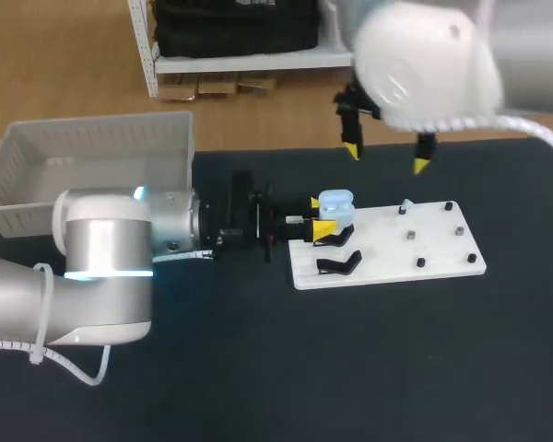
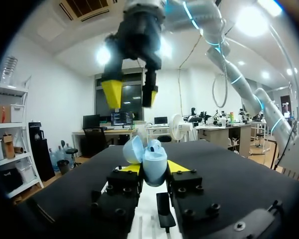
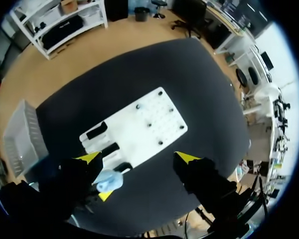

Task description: Pick up each earbud case from the left stands, insert the matching earbuds, close the lid, and place the case in the box.

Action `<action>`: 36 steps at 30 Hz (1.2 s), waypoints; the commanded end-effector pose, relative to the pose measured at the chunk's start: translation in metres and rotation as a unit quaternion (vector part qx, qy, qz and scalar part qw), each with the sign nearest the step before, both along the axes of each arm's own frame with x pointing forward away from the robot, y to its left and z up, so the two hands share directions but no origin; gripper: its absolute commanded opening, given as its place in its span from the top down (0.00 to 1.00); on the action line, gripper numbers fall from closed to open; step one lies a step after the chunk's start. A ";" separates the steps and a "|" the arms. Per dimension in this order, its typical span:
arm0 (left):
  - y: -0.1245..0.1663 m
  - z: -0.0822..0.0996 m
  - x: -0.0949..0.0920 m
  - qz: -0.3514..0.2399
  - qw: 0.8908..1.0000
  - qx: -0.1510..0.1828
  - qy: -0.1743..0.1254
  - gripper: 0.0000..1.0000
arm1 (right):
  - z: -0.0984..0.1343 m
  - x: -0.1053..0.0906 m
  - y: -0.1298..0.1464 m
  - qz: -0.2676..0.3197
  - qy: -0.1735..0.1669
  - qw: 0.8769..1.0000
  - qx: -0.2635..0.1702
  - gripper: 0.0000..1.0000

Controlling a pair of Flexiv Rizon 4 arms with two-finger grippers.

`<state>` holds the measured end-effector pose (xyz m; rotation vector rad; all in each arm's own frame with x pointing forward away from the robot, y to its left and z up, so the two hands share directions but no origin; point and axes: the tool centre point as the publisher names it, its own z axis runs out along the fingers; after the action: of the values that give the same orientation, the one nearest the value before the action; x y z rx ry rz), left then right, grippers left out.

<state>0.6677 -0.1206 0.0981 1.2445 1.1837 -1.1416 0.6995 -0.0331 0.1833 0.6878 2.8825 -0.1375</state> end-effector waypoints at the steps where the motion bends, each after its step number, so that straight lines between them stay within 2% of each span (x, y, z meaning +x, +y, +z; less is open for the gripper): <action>1: -0.001 -0.001 -0.002 0.004 1.000 -0.002 -0.002 1.00 | -0.012 -0.004 -0.036 0.047 -0.104 0.983 0.145 0.09; 4: -0.001 -0.001 -0.002 0.004 1.000 -0.002 -0.002 1.00 | -0.022 0.008 -0.041 0.076 -0.096 0.981 0.152 0.08; 7: -0.001 -0.001 -0.002 0.004 1.000 -0.002 -0.002 1.00 | -0.030 0.020 -0.043 0.107 -0.089 0.975 0.171 0.19; 13: -0.001 -0.001 -0.002 0.004 1.000 -0.002 -0.002 1.00 | -0.053 0.043 -0.046 0.156 -0.065 0.968 0.183 0.28; 16: -0.001 -0.001 -0.002 0.004 1.000 -0.002 -0.002 1.00 | -0.066 0.049 -0.046 0.171 -0.055 0.966 0.185 0.25; 22: -0.001 -0.001 -0.002 0.004 1.000 -0.002 -0.002 1.00 | -0.091 0.054 -0.044 0.177 -0.036 0.966 0.184 0.29; 24: -0.001 -0.001 -0.002 0.004 1.000 -0.002 -0.002 1.00 | -0.098 0.054 -0.044 0.178 -0.033 0.967 0.178 0.35; 26: -0.001 -0.001 -0.002 0.004 1.000 -0.002 -0.002 1.00 | -0.105 0.054 -0.044 0.179 -0.030 0.968 0.175 0.48; 27: -0.001 -0.001 -0.002 0.004 1.000 -0.002 -0.002 1.00 | -0.107 0.054 -0.044 0.179 -0.030 0.968 0.174 0.51; 36: -0.001 -0.001 -0.002 0.004 1.000 -0.002 -0.002 1.00 | -0.128 0.057 -0.049 0.172 -0.027 0.971 0.163 0.57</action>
<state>0.6677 -0.1207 0.0981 1.2445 1.1839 -1.1416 0.7557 -0.0820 0.0604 0.2105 2.9496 0.4049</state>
